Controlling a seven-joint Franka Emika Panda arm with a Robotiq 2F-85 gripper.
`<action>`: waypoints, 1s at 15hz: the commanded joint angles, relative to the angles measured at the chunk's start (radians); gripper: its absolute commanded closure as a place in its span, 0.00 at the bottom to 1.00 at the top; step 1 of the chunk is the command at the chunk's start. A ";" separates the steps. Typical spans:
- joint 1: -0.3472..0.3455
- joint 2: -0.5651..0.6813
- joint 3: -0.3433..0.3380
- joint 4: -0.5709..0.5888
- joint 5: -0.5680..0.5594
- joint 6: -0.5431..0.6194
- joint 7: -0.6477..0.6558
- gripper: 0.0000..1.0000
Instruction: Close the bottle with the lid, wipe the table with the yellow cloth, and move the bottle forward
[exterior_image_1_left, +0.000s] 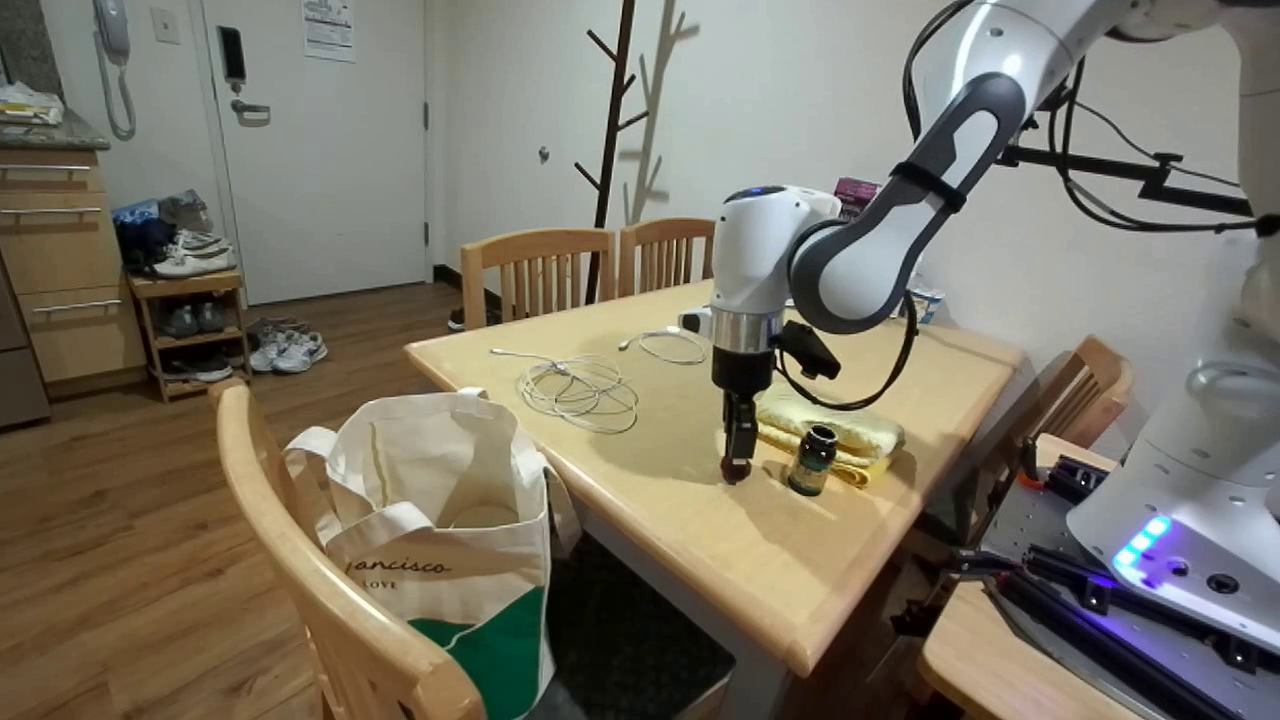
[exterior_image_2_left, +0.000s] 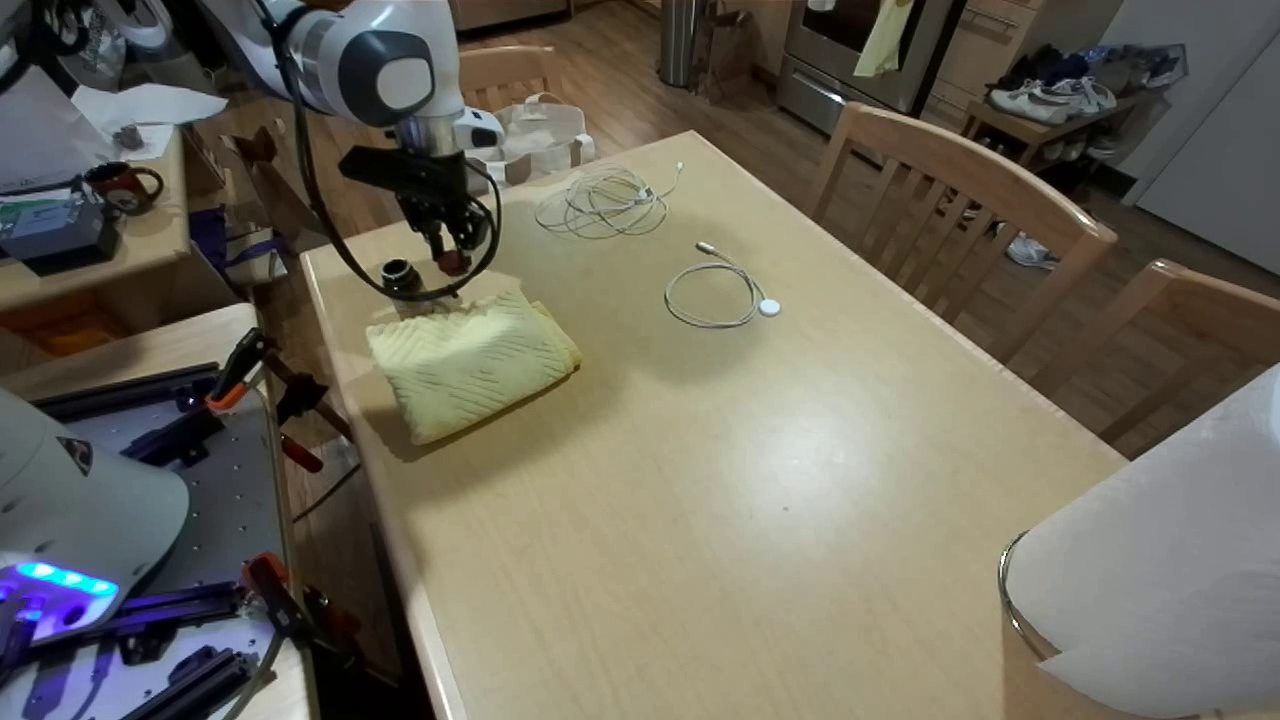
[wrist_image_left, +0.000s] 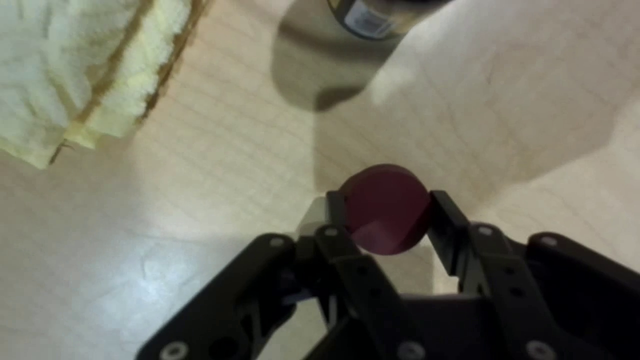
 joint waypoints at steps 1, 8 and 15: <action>-0.048 -0.120 0.016 -0.093 0.036 -0.057 0.026 0.81; -0.088 -0.353 0.000 -0.204 0.062 -0.190 0.096 0.81; -0.080 -0.415 0.010 -0.154 0.107 -0.298 0.111 0.81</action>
